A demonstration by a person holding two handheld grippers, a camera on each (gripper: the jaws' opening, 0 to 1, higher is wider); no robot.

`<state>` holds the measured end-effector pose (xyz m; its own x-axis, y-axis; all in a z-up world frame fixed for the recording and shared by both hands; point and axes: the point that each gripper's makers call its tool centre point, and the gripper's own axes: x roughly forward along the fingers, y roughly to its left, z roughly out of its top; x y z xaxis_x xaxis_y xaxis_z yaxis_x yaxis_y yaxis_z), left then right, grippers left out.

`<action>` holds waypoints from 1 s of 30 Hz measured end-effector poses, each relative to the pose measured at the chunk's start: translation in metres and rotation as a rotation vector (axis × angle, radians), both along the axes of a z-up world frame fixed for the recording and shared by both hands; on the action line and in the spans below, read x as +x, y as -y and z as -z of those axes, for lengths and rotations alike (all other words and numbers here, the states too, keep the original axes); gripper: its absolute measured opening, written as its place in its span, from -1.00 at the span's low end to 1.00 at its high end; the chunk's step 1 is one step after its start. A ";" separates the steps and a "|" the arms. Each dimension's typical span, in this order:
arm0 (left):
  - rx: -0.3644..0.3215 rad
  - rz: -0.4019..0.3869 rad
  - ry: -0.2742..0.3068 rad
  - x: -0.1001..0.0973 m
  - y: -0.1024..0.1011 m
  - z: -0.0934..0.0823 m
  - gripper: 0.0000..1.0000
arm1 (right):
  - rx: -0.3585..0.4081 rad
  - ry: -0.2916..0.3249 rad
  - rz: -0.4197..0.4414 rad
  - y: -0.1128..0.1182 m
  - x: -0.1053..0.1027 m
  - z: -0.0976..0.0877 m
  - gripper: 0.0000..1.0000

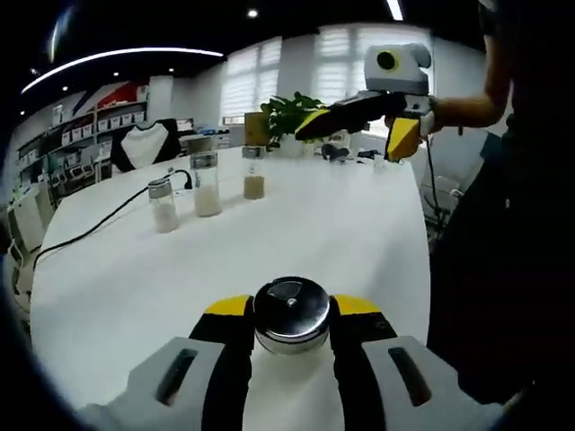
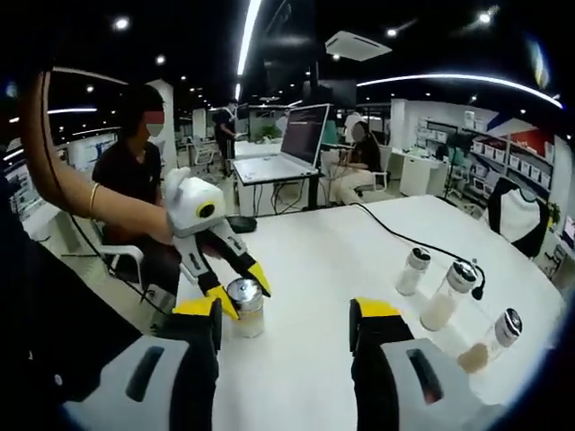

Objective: Rotate the seasoning bottle until the label or dispensing opening points toward the visible target arrow and the bottle remains upright within the marked orientation range

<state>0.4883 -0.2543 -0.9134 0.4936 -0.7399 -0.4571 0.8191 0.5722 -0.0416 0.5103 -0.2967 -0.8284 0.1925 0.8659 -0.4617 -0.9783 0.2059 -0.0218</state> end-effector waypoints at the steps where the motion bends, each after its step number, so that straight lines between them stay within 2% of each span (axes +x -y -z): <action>1: 0.015 0.014 0.007 -0.001 0.002 0.000 -0.31 | -0.005 0.001 -0.011 -0.002 -0.002 0.001 0.12; 5: 0.023 0.037 0.003 -0.003 0.005 0.000 -0.31 | -0.023 -0.004 -0.049 -0.012 -0.011 0.007 0.11; 9: 0.000 -0.002 -0.027 -0.002 0.002 0.000 -0.29 | -0.048 -0.006 -0.080 -0.019 -0.017 0.014 0.11; 12: -0.033 -0.071 -0.076 0.000 -0.003 0.000 -0.25 | -0.084 -0.007 -0.114 -0.023 -0.020 0.021 0.09; 13: -0.032 -0.072 -0.053 0.001 -0.003 -0.002 -0.22 | -0.092 -0.010 -0.117 -0.025 -0.020 0.022 0.09; 15: -0.052 -0.104 -0.044 0.001 -0.005 -0.007 -0.17 | -0.102 -0.014 -0.125 -0.028 -0.020 0.024 0.09; 16: -0.045 -0.120 -0.034 0.001 -0.006 -0.009 -0.15 | -0.109 -0.015 -0.131 -0.030 -0.020 0.025 0.08; 18: 0.014 -0.166 -0.009 0.003 -0.012 -0.009 -0.07 | -0.117 -0.013 -0.142 -0.034 -0.021 0.026 0.07; 19: 0.015 -0.180 -0.009 0.002 -0.012 -0.010 -0.05 | -0.120 -0.012 -0.145 -0.036 -0.021 0.026 0.07; 23: 0.047 -0.185 -0.001 -0.004 -0.012 -0.006 -0.05 | -0.132 -0.025 -0.150 -0.047 -0.020 0.029 0.06; 25: 0.047 -0.207 -0.003 -0.004 -0.013 -0.005 -0.05 | -0.139 -0.029 -0.156 -0.053 -0.021 0.031 0.05; 27: 0.045 -0.269 -0.010 -0.002 -0.019 -0.002 -0.04 | -0.153 -0.035 -0.165 -0.056 -0.023 0.035 0.02; 30: 0.000 -0.348 -0.017 0.000 -0.026 0.003 -0.05 | -0.181 -0.079 -0.185 -0.062 -0.030 0.046 -0.11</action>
<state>0.4879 -0.2285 -0.9165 0.7089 -0.5283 -0.4674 0.5739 0.8172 -0.0533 0.4806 -0.2343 -0.8746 -0.0040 0.7850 -0.6194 -0.9991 0.0232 0.0359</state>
